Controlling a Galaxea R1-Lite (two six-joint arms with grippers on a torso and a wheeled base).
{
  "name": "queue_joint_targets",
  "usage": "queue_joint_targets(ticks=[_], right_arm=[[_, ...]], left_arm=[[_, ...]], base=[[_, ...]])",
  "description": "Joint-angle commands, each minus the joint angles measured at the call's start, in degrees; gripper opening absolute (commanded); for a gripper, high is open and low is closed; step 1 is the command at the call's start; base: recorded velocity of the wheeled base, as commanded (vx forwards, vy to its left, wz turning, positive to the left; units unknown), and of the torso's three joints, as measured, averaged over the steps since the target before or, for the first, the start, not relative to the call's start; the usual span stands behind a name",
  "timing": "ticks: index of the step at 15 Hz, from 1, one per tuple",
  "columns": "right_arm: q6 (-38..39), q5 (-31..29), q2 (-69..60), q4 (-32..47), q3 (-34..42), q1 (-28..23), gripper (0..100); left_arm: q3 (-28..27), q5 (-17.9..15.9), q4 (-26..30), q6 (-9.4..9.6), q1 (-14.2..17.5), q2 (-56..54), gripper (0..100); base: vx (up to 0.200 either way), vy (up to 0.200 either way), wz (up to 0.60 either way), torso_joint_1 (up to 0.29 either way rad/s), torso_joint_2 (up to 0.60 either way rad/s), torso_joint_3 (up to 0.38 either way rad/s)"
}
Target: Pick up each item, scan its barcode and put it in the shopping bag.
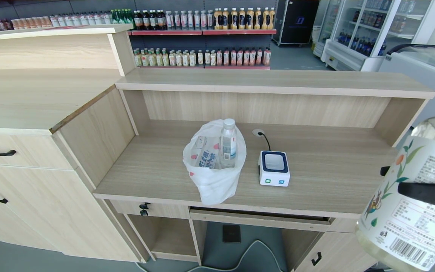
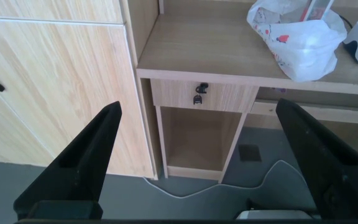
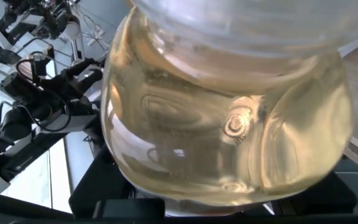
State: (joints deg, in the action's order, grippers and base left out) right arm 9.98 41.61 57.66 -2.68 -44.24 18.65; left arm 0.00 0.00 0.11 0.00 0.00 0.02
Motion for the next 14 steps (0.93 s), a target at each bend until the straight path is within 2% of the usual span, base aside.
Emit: queue_joint_targets(ticks=[1, 2, 3, 4, 5, 8, 12, 14], right_arm=[[-1.02, -0.47, 1.05, -0.22, -0.23, -0.28, 0], [-4.1, -2.41, 2.9, -1.62, -0.23, -1.43, 0], [-18.42, -10.67, 10.37, -9.27, 0.38, -7.67, 0], [-28.53, -14.54, 15.46, -16.48, 1.26, -12.59, 0], [-39.78, -16.29, 21.79, -28.7, 3.55, -18.65, 0], [-57.45, -16.56, 33.22, -54.27, 7.59, -25.77, 0], [-65.62, -16.21, 37.7, -59.98, 5.39, -25.95, 0], [-66.41, -16.03, 39.37, -63.76, 5.83, -25.51, 0]], left_arm=[[0.0, 0.0, -0.02, 0.0, 0.0, -0.02, 100], [0.0, 0.0, -0.02, 0.0, 0.0, -0.02, 100], [0.0, 0.0, -0.02, 0.0, 0.0, -0.02, 100], [0.0, 0.0, -0.02, 0.0, 0.0, -0.02, 100], [0.0, 0.0, -0.02, 0.0, 0.0, -0.02, 100], [0.0, 0.0, 0.07, 0.0, 0.0, -0.02, 100], [0.0, 0.0, -0.02, 0.0, 0.0, -0.02, 100], [0.0, 0.0, -0.02, 0.0, 0.0, -0.02, 100]], base=[[0.0, 0.0, 0.0, 0.0, 0.0, 0.0], [0.0, 0.0, 0.0, 0.0, 0.0, 0.0], [0.0, 0.0, 0.0, 0.0, 0.0, 0.0], [0.0, 0.0, 0.0, 0.0, 0.0, 0.0], [0.0, 0.0, 0.0, 0.0, 0.0, 0.0], [0.0, 0.0, 0.0, 0.0, 0.0, 0.0], [0.0, 0.0, 0.0, 0.0, 0.0, 0.0], [0.0, 0.0, 0.6, 0.002, 0.0, 0.002]])
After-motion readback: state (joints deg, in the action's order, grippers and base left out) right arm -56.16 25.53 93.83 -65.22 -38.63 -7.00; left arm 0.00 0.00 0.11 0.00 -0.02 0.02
